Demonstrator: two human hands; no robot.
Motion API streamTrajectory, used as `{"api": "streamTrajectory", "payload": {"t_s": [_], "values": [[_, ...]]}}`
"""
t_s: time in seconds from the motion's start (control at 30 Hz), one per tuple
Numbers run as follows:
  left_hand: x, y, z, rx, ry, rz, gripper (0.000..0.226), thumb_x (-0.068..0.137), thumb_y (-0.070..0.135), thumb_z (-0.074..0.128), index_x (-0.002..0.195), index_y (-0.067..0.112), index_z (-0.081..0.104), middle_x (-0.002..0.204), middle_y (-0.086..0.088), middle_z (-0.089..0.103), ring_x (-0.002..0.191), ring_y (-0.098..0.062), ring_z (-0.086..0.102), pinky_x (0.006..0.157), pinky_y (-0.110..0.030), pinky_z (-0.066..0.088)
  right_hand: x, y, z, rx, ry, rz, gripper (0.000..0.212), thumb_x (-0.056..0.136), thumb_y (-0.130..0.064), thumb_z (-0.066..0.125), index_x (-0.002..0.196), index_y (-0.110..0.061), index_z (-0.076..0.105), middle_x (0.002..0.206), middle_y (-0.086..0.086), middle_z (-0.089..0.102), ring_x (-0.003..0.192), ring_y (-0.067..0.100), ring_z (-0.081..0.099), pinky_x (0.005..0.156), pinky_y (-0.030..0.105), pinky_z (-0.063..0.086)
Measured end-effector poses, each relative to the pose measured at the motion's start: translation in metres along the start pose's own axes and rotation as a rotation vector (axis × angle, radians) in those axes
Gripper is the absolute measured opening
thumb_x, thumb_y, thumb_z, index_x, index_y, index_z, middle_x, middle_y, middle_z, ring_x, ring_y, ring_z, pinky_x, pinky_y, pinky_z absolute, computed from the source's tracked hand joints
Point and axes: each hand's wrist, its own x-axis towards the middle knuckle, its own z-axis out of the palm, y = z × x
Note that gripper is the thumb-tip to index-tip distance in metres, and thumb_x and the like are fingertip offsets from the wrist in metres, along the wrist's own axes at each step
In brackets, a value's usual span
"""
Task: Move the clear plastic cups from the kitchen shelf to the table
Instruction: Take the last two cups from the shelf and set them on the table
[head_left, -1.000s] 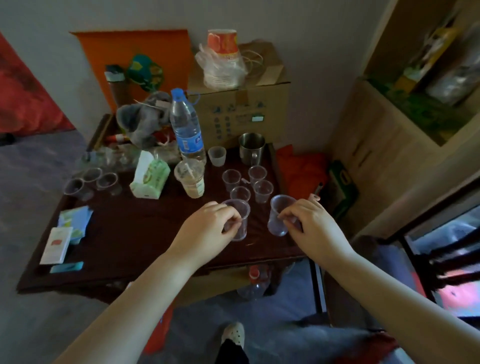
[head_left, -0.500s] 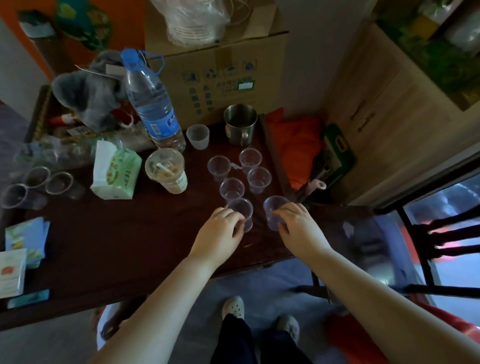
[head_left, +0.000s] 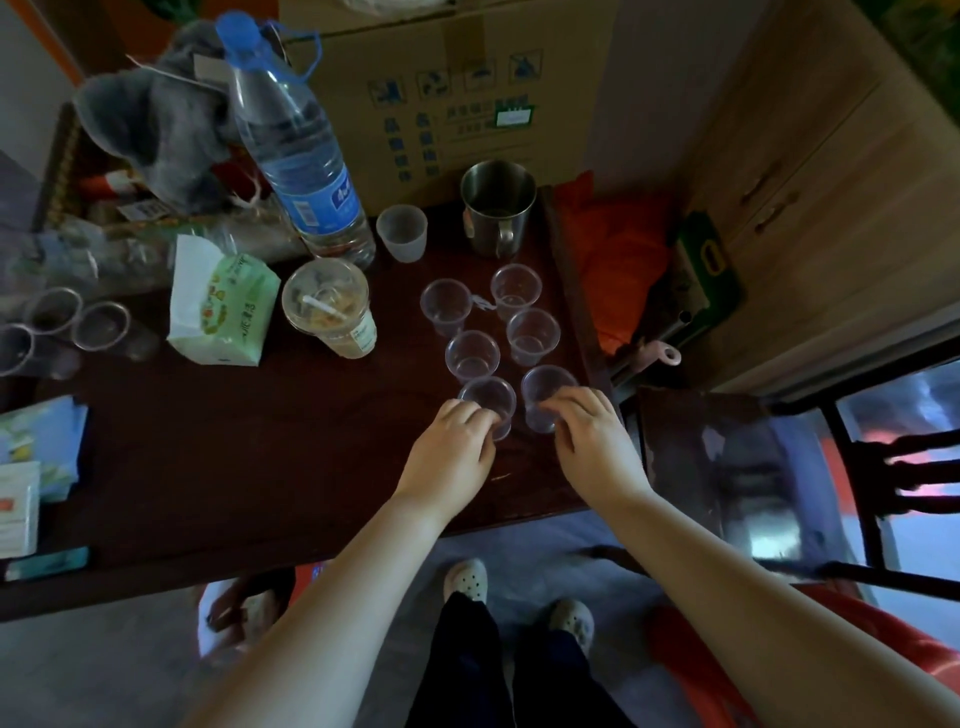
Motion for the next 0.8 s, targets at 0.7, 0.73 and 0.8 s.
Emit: {"api": "streamTrajectory", "payload": {"t_s": [0.7,0.73,0.8], "values": [[-0.001,-0.007,0.009,0.043,-0.067,0.115,0.023,0.083,0.007,0.056,0.104,0.007,0.066,0.101,-0.004,0.064,0.104,-0.023,0.054,0.079,-0.036,0.052,-0.024,0.006,0.021,-0.059,-0.057,0.031,0.043,0.085,-0.005,0.052,0.127,-0.007,0.052,0.134,0.007,0.052,0.135,0.022,0.035,0.113,0.032,0.025],[-0.002,-0.005,0.006,0.038,-0.064,0.119,0.024,0.083,0.007,0.056,0.105,0.007,0.065,0.101,-0.004,0.064,0.104,-0.023,0.054,0.079,-0.035,0.052,-0.027,0.003,0.02,-0.062,-0.055,0.033,0.043,0.085,-0.005,0.052,0.128,-0.007,0.051,0.135,0.007,0.052,0.135,0.022,0.035,0.112,0.035,0.026],[-0.004,-0.006,0.005,0.026,-0.062,0.116,0.025,0.083,0.008,0.056,0.107,0.008,0.065,0.103,-0.002,0.064,0.106,-0.021,0.053,0.08,-0.033,0.051,-0.029,0.0,0.02,-0.059,-0.03,0.037,0.045,0.085,-0.005,0.052,0.129,-0.009,0.05,0.136,0.006,0.051,0.135,0.022,0.035,0.112,0.031,0.025]]}}
